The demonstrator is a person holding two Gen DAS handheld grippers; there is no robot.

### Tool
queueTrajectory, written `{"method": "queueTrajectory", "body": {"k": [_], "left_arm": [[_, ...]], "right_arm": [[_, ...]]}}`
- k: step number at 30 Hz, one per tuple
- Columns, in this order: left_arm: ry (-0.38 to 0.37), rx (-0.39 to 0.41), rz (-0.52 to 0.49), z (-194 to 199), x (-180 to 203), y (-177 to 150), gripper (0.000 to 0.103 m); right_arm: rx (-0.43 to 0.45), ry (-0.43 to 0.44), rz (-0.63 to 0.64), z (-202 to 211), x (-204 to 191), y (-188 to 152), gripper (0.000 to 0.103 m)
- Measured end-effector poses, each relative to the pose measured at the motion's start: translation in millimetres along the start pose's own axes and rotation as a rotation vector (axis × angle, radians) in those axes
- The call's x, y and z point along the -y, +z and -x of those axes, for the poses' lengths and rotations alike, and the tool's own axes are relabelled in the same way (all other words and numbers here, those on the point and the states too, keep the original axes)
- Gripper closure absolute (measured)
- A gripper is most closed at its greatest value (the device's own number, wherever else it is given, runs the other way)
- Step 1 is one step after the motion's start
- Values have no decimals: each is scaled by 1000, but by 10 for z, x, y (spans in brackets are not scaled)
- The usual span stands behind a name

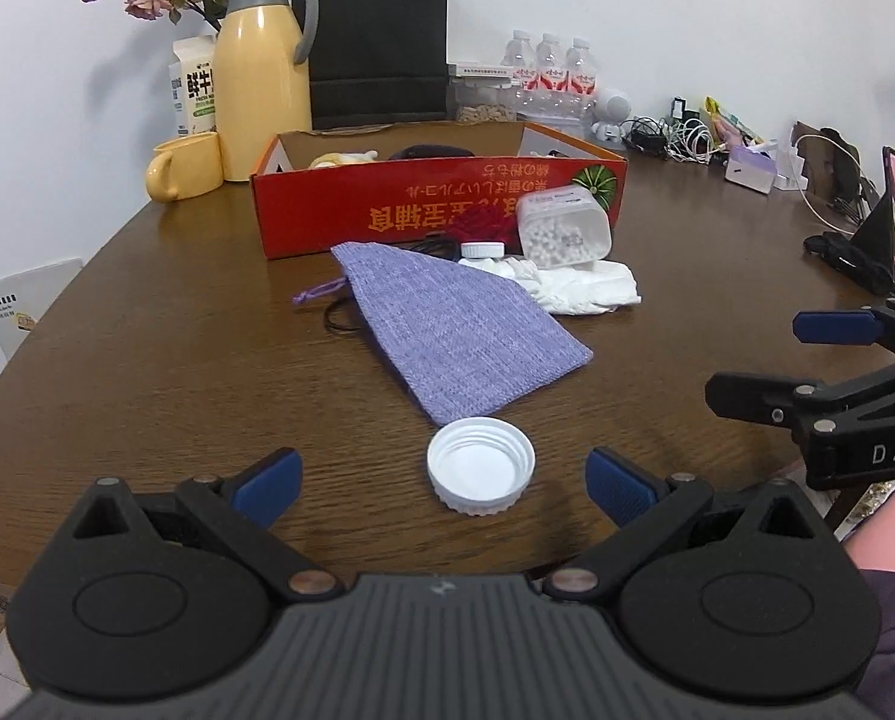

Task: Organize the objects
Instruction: 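Withdraw both grippers from the box back toward the table items, then grasp the round white bottle cap on the table with the left gripper, then move the right gripper down over the purple cloth pouch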

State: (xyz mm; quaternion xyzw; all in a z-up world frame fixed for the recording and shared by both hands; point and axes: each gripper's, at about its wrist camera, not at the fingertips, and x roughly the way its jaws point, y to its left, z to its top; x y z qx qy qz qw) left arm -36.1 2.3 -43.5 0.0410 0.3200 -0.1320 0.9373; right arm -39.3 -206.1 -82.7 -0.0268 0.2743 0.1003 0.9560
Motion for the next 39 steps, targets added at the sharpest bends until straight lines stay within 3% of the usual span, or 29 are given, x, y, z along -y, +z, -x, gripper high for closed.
{"method": "queueTrajectory", "body": {"k": [3, 11, 14, 16, 17, 28, 39], "left_arm": [[-9, -9, 3, -38, 7, -14, 1], [-51, -18, -2, -126, 63, -19, 20], [-44, -12, -8, -143, 76, -22, 32], [-35, -2, -14, -136, 79, -21, 58], [-26, 3, -15, -131, 76, -21, 62], [-1, 33, 21, -93, -56, -13, 62], [80, 78, 87, -84, -392, 70, 62]], "right_arm": [[-2, 4, -4, -23, 12, 3, 0], [-3, 8, -6, -42, 15, -12, 0], [-3, 8, -6, -44, 9, -11, 0], [-4, 10, -4, -51, 1, -8, 0], [-4, 11, -4, -54, 3, -8, 0], [-15, 30, 0, -110, -21, -8, 0], [-2, 88, 55, -286, -206, 171, 0]]}}
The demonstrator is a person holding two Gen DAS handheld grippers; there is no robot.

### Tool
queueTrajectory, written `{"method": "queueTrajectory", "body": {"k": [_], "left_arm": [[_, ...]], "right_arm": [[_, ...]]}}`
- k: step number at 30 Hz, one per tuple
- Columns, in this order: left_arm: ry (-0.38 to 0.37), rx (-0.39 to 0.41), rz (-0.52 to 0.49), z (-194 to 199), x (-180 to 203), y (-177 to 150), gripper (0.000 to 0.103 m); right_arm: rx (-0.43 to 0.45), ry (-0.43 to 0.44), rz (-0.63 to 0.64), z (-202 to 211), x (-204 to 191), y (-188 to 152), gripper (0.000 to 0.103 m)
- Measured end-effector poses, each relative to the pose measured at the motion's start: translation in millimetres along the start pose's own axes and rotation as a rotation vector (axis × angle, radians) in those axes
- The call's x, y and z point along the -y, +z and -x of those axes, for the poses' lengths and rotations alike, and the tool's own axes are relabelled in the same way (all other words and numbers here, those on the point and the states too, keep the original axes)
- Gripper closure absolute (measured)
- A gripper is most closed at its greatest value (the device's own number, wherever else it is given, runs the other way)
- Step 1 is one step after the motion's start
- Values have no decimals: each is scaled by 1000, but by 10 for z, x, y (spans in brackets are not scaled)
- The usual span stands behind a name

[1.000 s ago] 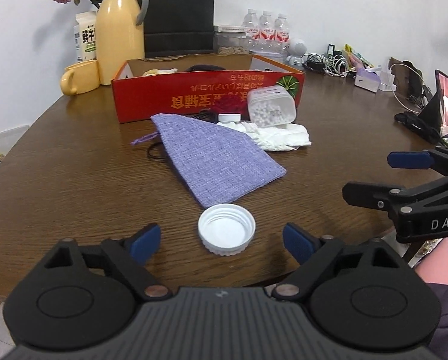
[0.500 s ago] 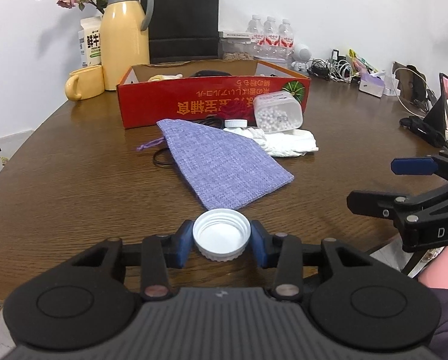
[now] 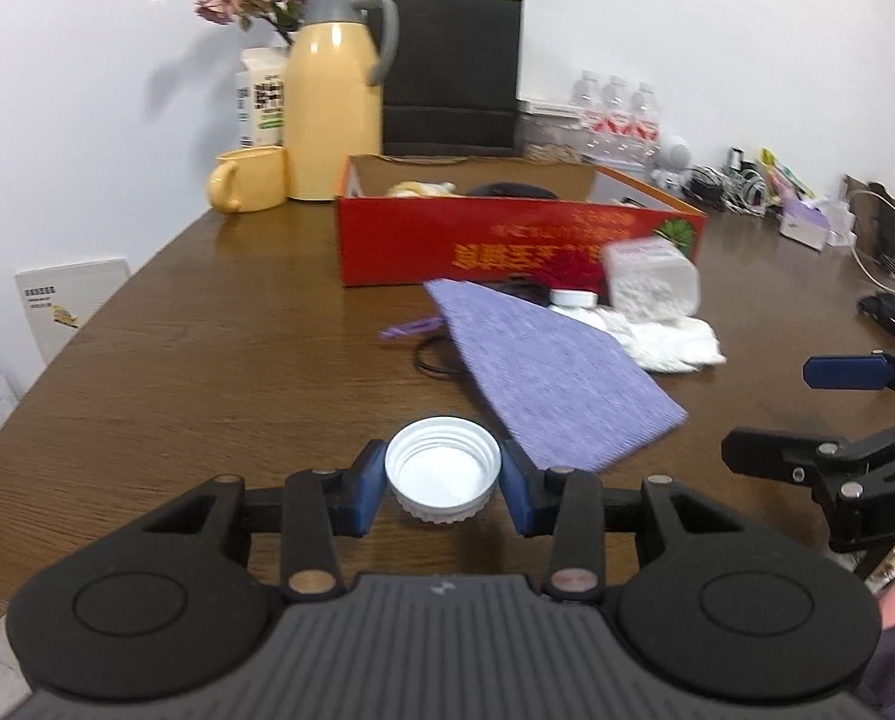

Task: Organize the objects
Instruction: 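Move the right gripper down over the purple cloth pouch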

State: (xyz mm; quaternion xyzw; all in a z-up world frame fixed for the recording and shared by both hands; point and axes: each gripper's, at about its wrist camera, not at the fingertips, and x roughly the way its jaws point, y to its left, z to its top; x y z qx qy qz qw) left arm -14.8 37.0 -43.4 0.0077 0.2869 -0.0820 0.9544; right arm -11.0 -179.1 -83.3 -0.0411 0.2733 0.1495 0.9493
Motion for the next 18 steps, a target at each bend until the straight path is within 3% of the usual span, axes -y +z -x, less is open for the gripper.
{"method": "queueTrajectory", "body": {"k": [18], "left_arm": [[58, 5, 68, -52, -345, 9, 62]], "right_arm": [[-63, 120, 106, -672, -444, 352, 0]]}}
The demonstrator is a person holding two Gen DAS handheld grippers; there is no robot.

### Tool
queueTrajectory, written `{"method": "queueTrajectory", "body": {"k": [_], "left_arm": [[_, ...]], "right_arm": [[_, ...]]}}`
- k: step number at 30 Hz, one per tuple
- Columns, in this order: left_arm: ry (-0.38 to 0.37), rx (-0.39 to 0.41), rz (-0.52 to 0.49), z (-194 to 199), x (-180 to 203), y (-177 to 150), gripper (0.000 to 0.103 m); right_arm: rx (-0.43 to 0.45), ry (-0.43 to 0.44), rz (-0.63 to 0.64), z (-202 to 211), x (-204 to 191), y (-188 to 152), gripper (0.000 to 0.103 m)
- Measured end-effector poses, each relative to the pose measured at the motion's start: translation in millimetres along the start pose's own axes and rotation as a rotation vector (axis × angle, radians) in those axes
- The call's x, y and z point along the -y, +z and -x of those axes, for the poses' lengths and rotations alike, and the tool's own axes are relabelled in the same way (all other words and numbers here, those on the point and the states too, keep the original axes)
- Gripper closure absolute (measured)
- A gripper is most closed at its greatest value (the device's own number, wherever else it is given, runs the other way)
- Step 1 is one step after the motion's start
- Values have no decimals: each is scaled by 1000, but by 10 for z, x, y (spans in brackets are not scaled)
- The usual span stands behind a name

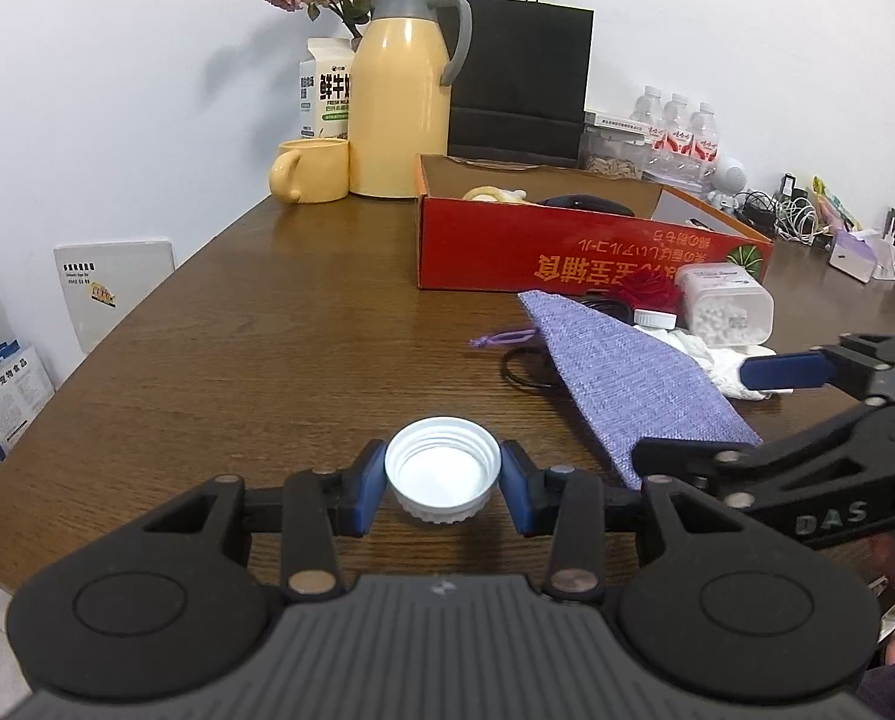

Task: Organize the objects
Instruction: 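Move the right gripper down over the purple cloth pouch, then grasp the purple cloth pouch by its edge with the right gripper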

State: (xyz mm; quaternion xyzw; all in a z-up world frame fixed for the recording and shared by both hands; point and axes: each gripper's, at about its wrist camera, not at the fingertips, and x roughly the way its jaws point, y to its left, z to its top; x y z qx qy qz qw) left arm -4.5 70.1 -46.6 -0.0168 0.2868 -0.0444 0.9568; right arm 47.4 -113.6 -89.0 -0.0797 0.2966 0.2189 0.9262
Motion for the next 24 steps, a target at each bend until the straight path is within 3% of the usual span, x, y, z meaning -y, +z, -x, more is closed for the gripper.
{"method": "queueTrajectory", "body": {"k": [7, 12, 17, 22, 24], "left_arm": [[2, -1, 9, -8, -36, -16, 62], [0, -6, 11, -31, -34, -21, 62], [-2, -7, 8, -35, -22, -29, 62], [0, -4, 6, -19, -12, -34, 62], [0, -3, 3, -13, -4, -34, 62]], "right_arm": [[-55, -23, -7, -235, -40, 0, 0], [-47, -7, -45, -244, 15, -44, 4], [-25, 4, -45, -202, 16, -40, 21], [-3, -3, -44, -150, 24, -42, 60], [1, -5, -43, -132, 27, -50, 65]]}}
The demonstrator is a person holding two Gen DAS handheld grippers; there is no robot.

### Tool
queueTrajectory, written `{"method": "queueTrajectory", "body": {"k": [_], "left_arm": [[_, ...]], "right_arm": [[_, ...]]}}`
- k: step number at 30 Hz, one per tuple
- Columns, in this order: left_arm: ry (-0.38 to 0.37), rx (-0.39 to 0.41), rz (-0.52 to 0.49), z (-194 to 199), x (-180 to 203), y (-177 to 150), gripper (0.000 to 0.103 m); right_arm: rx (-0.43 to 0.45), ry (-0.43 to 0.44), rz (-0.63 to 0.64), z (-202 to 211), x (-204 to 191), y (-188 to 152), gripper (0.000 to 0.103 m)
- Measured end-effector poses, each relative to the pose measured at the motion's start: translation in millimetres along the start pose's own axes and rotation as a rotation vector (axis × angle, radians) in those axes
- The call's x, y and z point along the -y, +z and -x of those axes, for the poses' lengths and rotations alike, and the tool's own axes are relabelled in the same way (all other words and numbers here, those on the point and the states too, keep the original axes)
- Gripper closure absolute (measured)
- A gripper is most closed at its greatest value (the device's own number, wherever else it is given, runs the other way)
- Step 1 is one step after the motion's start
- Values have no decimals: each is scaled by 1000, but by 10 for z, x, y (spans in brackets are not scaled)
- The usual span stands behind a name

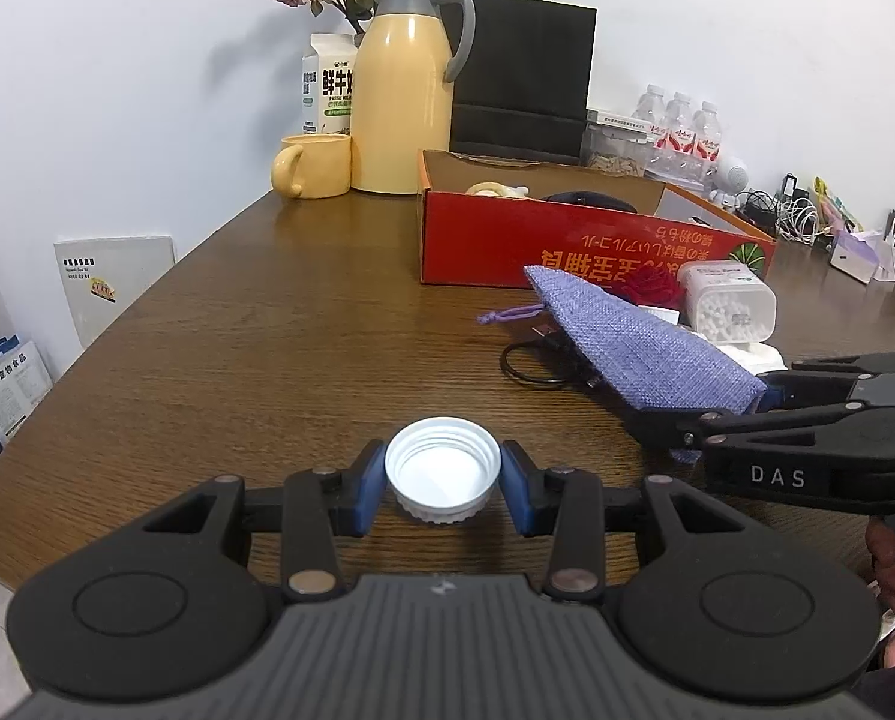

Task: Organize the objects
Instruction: 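Grasp the purple cloth pouch by its edge with the right gripper, then carry the purple pouch with the right over the box while the left carries the cap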

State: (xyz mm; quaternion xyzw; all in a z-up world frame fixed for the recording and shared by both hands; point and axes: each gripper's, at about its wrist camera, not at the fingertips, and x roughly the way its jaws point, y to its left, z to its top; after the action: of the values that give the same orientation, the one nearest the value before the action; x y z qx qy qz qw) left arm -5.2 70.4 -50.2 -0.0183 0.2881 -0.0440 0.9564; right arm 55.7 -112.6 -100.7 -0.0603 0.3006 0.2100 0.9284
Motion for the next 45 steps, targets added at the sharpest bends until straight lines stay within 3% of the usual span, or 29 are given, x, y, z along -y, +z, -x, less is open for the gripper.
{"method": "queueTrajectory", "body": {"k": [4, 7, 17, 28, 36, 45], "left_arm": [[-1, 4, -5, 13, 17, 5, 62], [-1, 9, -8, 21, 21, 17, 62], [2, 49, -27, 44, 95, 155, 62], [-25, 189, -48, -96, 273, 807, 62], [-42, 236, -45, -484, 464, 1286, 62], [-28, 236, -17, -1051, 642, 1688, 62]], "right_arm": [[11, 2, 0, 42, 14, -18, 87], [32, 4, 9, 94, 17, -31, 91], [106, -13, 28, 273, 32, 17, 91], [203, -61, 53, 308, 214, 326, 91], [249, -113, 36, 42, 554, 724, 91], [248, -188, -26, -348, 1076, 1074, 91]]}}
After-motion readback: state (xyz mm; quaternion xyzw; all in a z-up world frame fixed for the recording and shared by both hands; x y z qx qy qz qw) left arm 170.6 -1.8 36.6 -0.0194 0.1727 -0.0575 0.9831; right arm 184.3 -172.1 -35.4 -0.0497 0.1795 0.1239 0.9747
